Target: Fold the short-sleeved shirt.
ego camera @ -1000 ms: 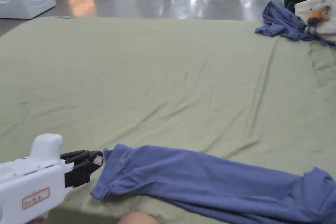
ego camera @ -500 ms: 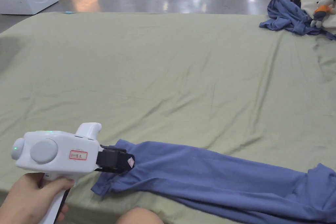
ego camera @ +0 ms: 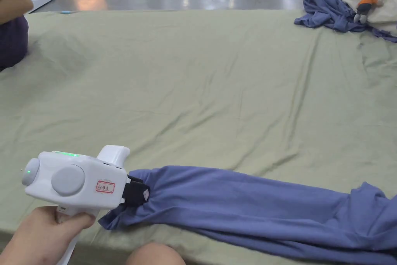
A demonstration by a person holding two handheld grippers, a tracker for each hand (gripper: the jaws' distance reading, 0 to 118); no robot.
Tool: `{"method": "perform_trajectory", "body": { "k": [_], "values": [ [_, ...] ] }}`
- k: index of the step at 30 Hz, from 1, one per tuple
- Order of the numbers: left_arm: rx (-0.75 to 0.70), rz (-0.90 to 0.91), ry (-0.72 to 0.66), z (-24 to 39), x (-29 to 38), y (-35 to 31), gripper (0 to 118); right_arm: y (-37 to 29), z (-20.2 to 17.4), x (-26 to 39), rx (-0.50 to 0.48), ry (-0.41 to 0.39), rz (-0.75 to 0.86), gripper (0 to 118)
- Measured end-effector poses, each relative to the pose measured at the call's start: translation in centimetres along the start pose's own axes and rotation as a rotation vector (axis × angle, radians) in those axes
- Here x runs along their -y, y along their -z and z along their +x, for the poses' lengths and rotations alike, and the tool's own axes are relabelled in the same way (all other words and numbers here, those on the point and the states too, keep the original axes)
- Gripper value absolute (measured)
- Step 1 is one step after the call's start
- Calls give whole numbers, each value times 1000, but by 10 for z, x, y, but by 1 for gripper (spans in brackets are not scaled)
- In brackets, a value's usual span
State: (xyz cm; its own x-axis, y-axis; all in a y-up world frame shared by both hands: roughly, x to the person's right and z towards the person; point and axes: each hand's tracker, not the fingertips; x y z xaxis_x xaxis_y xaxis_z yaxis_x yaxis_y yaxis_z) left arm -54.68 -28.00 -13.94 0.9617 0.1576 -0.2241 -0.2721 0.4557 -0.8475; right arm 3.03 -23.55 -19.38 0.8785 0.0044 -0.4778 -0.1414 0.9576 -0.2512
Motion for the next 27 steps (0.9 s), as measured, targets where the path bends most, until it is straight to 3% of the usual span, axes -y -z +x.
{"method": "perform_trajectory", "body": {
  "k": [8, 13, 20, 25, 27],
  "values": [
    [219, 14, -257, -41, -1, -10, 16, -1, 8, 2, 5, 22, -5, 2],
    [303, 36, -332, -56, -1, -16, 15, -1, 13, 3, 12, 42, -10, 2],
    [291, 91, -376, -85, -9, -47, 15, -1, 21, 4, 22, 62, -25, 2],
    [97, 92, -439, -139, -19, -74, 15, 0, 22, 4, 30, 57, -31, 2],
    [48, 66, -401, -142, -24, -82, 15, 0, 22, 4, 35, 49, -32, 2]
  ]
}}
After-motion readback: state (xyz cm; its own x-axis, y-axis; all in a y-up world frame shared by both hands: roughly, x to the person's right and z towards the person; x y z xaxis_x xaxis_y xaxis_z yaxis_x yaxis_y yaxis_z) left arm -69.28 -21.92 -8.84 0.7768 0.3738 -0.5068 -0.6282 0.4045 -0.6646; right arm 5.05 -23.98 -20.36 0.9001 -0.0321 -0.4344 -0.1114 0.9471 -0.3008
